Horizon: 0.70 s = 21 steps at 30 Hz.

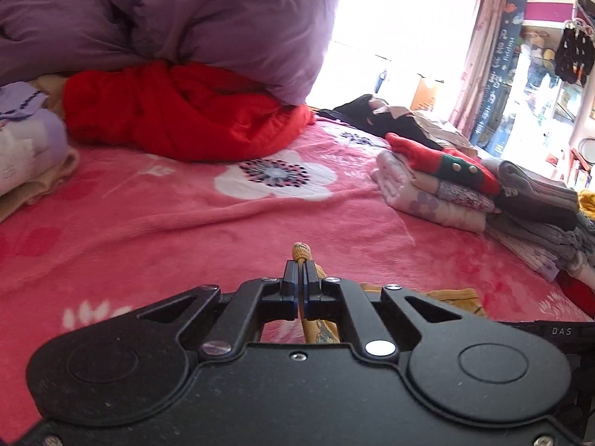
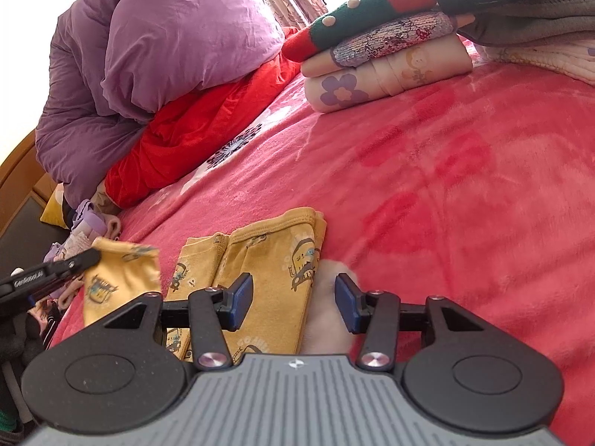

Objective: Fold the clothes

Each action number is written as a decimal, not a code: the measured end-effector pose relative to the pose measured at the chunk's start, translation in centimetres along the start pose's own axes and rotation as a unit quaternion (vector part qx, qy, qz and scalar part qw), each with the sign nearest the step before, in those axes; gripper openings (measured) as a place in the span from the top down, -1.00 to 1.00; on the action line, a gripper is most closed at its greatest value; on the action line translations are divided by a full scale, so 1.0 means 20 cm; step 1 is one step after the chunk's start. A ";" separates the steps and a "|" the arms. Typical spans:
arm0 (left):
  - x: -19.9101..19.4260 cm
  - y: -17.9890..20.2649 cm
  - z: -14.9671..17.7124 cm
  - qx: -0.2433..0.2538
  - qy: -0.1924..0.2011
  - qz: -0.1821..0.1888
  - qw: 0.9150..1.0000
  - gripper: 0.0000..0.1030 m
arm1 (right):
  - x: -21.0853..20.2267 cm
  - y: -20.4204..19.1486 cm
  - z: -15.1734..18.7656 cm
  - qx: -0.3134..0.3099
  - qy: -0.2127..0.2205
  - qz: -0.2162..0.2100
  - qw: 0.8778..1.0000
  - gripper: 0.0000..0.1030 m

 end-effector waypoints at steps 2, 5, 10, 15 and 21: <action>-0.07 -0.09 0.00 -0.002 0.007 -0.028 1.000 0.99 | 0.00 0.00 0.00 0.004 0.001 -0.001 1.000 0.04; -0.19 -0.23 -0.02 -0.015 0.024 -0.067 0.997 0.99 | 0.00 0.01 0.01 0.005 0.001 -0.001 1.000 0.04; -0.40 -0.44 -0.09 -0.025 0.060 -0.117 0.991 0.99 | 0.01 0.02 0.01 0.006 0.000 -0.003 1.000 0.04; -0.58 -0.63 -0.09 -0.038 0.075 -0.171 0.982 0.99 | 0.01 0.02 0.01 0.006 -0.002 -0.005 1.000 0.04; -0.56 -0.83 0.08 -0.053 0.016 -0.211 0.976 0.98 | 0.01 0.01 0.01 0.002 -0.002 -0.001 1.000 0.04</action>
Point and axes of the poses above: each gripper's, at about its wrist camera, not at the fingertips, and x roughly the way its jaws point, y to its right, z to its underside, the point moved 6 cm from there along x, roughly the way its jaws point, and after that the axes turned 6 degrees about y, right-handed, at the moved point
